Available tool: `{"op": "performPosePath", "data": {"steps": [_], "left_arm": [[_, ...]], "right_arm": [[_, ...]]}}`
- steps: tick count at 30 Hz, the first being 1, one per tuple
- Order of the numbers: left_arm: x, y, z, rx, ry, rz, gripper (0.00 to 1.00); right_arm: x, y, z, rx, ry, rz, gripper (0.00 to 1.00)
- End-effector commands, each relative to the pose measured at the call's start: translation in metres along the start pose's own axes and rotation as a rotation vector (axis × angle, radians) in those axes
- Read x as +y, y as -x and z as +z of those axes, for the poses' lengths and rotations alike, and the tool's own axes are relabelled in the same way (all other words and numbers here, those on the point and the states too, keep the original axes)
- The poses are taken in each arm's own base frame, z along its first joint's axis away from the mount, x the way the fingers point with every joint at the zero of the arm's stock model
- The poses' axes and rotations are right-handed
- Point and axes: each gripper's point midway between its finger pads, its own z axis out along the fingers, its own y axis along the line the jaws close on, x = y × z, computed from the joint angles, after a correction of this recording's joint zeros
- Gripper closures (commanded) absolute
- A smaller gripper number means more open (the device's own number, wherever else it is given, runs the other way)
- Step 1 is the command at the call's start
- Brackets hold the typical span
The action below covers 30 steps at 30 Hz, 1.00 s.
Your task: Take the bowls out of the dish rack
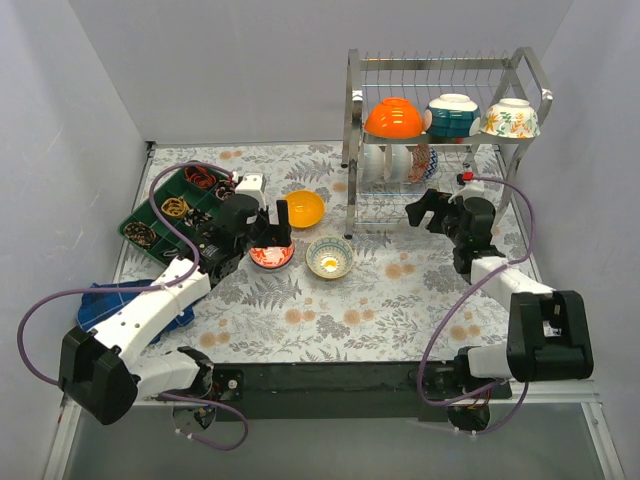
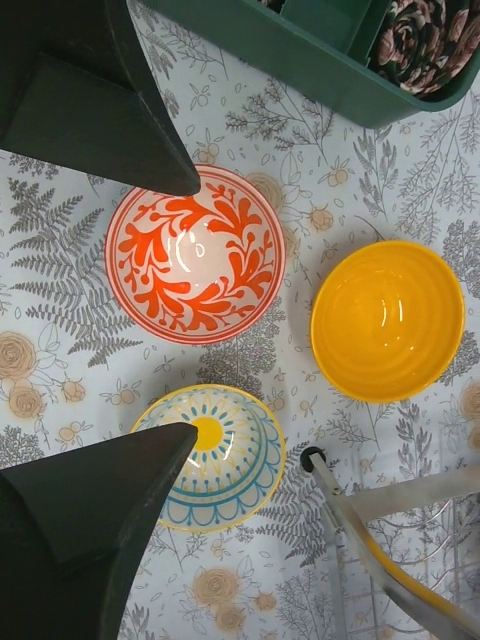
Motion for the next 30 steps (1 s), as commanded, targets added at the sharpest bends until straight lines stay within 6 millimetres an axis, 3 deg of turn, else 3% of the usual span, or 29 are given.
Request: {"op": "performPosePath", "data": {"steps": [1, 15, 21, 22, 24, 30], "left_arm": [[0.009, 0.019, -0.01, -0.083, 0.028, 0.02, 0.02], [0.013, 0.013, -0.005, -0.063, 0.038, 0.042, 0.02], [0.013, 0.013, -0.006, -0.06, 0.027, 0.041, 0.02], [0.013, 0.014, -0.006, -0.061, 0.026, 0.039, 0.02], [0.014, 0.014, -0.006, -0.06, 0.028, 0.042, 0.02], [0.015, 0.01, -0.002, -0.049, 0.029, 0.046, 0.02]], "right_arm": [[0.006, 0.061, 0.025, -0.186, 0.064, -0.04, 0.03], [-0.032, 0.073, 0.095, -0.281, 0.041, -0.08, 0.02], [-0.044, 0.079, 0.111, -0.304, 0.018, -0.079, 0.01], [-0.059, 0.082, 0.111, -0.31, -0.006, -0.077, 0.01], [-0.066, 0.081, 0.117, -0.303, -0.009, -0.072, 0.01], [-0.076, 0.089, 0.131, -0.307, 0.012, -0.064, 0.01]]}}
